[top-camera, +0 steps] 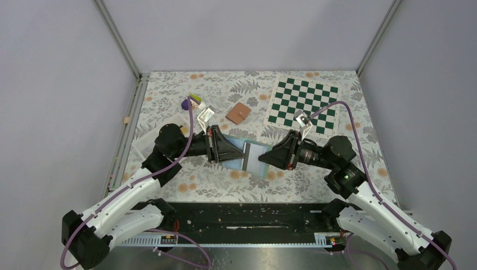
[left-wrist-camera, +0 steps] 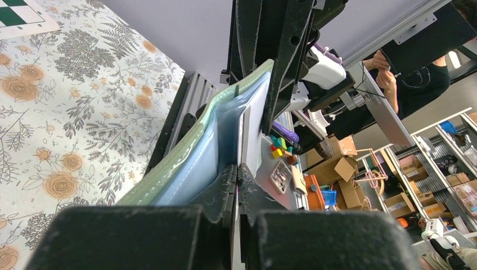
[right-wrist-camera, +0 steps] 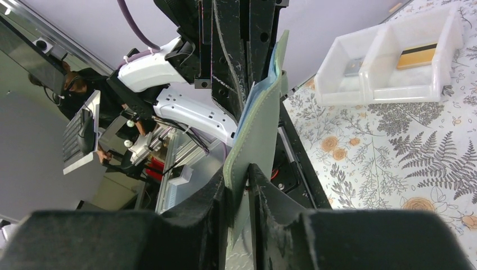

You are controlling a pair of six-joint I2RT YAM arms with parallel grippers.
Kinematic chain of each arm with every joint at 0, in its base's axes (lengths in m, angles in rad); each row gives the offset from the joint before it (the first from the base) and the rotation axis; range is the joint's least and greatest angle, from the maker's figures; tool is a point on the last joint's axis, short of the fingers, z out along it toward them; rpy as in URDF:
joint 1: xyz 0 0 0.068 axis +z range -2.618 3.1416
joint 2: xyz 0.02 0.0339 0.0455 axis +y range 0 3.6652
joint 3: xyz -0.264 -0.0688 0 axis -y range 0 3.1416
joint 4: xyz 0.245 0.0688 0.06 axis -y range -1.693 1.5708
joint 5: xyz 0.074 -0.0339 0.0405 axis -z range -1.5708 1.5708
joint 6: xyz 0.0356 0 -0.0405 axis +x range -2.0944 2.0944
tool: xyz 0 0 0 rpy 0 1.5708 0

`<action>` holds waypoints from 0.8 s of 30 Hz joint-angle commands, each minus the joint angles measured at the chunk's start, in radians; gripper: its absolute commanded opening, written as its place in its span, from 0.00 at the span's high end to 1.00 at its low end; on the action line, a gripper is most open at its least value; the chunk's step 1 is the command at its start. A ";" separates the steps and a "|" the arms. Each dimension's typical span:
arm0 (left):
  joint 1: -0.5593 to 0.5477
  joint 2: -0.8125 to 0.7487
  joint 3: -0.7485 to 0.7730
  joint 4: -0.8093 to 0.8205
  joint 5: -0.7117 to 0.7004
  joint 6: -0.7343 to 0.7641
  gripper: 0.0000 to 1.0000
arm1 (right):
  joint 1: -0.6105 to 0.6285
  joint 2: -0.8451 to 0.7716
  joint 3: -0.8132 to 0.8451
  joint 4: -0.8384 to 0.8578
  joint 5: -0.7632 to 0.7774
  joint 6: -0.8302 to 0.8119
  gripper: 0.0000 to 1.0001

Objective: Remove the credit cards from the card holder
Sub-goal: Remove the credit card from the card holder.

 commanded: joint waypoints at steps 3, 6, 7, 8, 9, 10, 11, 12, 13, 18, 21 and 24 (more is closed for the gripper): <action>-0.003 -0.027 0.016 0.009 -0.034 0.029 1.00 | 0.000 -0.020 0.009 0.049 -0.035 -0.001 0.85; -0.002 -0.031 0.019 -0.005 -0.039 0.039 1.00 | 0.001 -0.025 0.011 0.053 -0.038 -0.002 0.96; -0.002 -0.030 0.023 -0.017 -0.043 0.048 1.00 | 0.000 -0.027 0.010 0.054 -0.040 -0.003 0.99; -0.001 -0.032 0.027 -0.034 -0.046 0.058 1.00 | 0.000 -0.028 0.012 0.054 -0.042 -0.003 1.00; -0.001 -0.034 0.031 -0.050 -0.050 0.068 1.00 | 0.000 -0.030 0.010 0.055 -0.042 -0.003 1.00; 0.001 -0.036 0.035 -0.063 -0.052 0.076 1.00 | -0.001 -0.032 0.010 0.056 -0.042 -0.002 1.00; 0.004 -0.040 0.035 -0.070 -0.053 0.081 1.00 | 0.000 -0.034 0.009 0.056 -0.042 -0.002 1.00; 0.008 -0.045 0.035 -0.076 -0.053 0.085 1.00 | -0.001 -0.036 0.008 0.055 -0.042 -0.003 1.00; 0.012 -0.048 0.033 -0.083 -0.054 0.087 1.00 | 0.000 -0.038 0.006 0.055 -0.043 -0.001 1.00; 0.021 -0.057 0.030 -0.091 -0.055 0.086 1.00 | -0.001 -0.034 0.002 0.072 -0.049 0.011 0.95; 0.023 -0.062 0.030 -0.096 -0.056 0.087 1.00 | -0.001 -0.029 0.001 0.090 -0.058 0.022 1.00; 0.040 -0.075 0.039 -0.136 -0.062 0.106 1.00 | -0.003 -0.033 0.000 0.090 -0.061 0.021 1.00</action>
